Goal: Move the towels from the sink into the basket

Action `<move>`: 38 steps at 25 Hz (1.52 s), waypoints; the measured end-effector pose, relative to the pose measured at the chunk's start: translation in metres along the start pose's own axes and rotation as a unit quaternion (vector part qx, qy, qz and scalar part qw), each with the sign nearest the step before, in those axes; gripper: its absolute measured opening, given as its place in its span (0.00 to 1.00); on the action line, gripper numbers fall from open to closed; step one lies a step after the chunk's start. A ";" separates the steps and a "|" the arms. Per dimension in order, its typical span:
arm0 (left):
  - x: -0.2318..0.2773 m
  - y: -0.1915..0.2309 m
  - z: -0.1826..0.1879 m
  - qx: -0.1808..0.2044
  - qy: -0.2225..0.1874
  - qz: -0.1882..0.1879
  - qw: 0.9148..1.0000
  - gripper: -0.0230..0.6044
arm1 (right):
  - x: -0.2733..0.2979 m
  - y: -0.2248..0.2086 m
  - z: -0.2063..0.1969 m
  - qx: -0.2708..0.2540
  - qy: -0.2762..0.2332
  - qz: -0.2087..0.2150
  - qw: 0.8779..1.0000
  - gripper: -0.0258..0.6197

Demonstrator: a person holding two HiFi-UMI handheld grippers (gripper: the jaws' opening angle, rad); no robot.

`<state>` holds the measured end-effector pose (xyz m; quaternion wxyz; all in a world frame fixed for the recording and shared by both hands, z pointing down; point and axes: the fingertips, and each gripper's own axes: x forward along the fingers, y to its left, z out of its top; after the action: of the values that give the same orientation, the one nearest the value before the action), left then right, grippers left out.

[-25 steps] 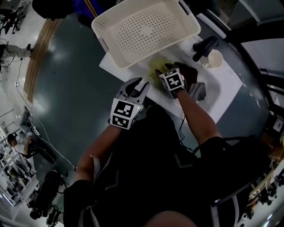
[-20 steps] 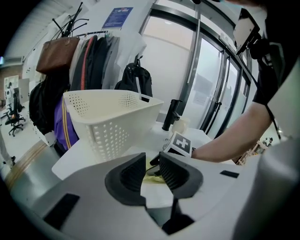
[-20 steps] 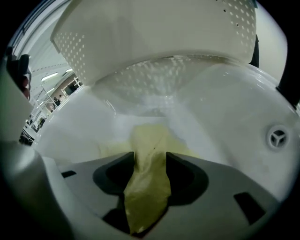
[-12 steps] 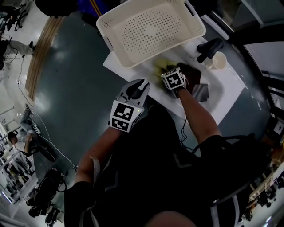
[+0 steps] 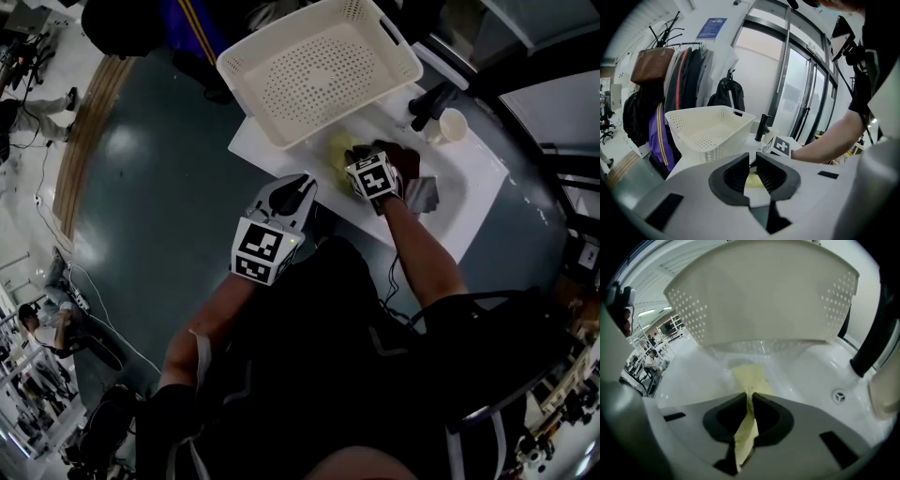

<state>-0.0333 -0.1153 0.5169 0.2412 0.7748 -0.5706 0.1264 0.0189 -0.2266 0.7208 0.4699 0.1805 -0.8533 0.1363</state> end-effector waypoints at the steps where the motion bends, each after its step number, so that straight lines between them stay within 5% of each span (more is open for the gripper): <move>1: -0.003 0.000 0.003 0.003 -0.003 -0.004 1.000 0.12 | -0.007 0.000 0.003 0.002 -0.006 -0.006 1.000 0.11; 25: -0.069 0.036 0.082 0.055 -0.105 -0.069 0.991 0.05 | -0.196 0.038 0.118 0.063 -0.193 -0.112 0.973 0.10; 38: -0.074 0.082 0.133 0.052 -0.138 -0.017 0.989 0.05 | -0.221 0.013 0.217 0.029 -0.233 -0.113 0.965 0.10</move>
<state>-0.1453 -0.1426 0.3876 0.1210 0.8057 -0.5781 0.0437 -0.0407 -0.2628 0.4183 0.2648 0.3159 -0.9091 0.0607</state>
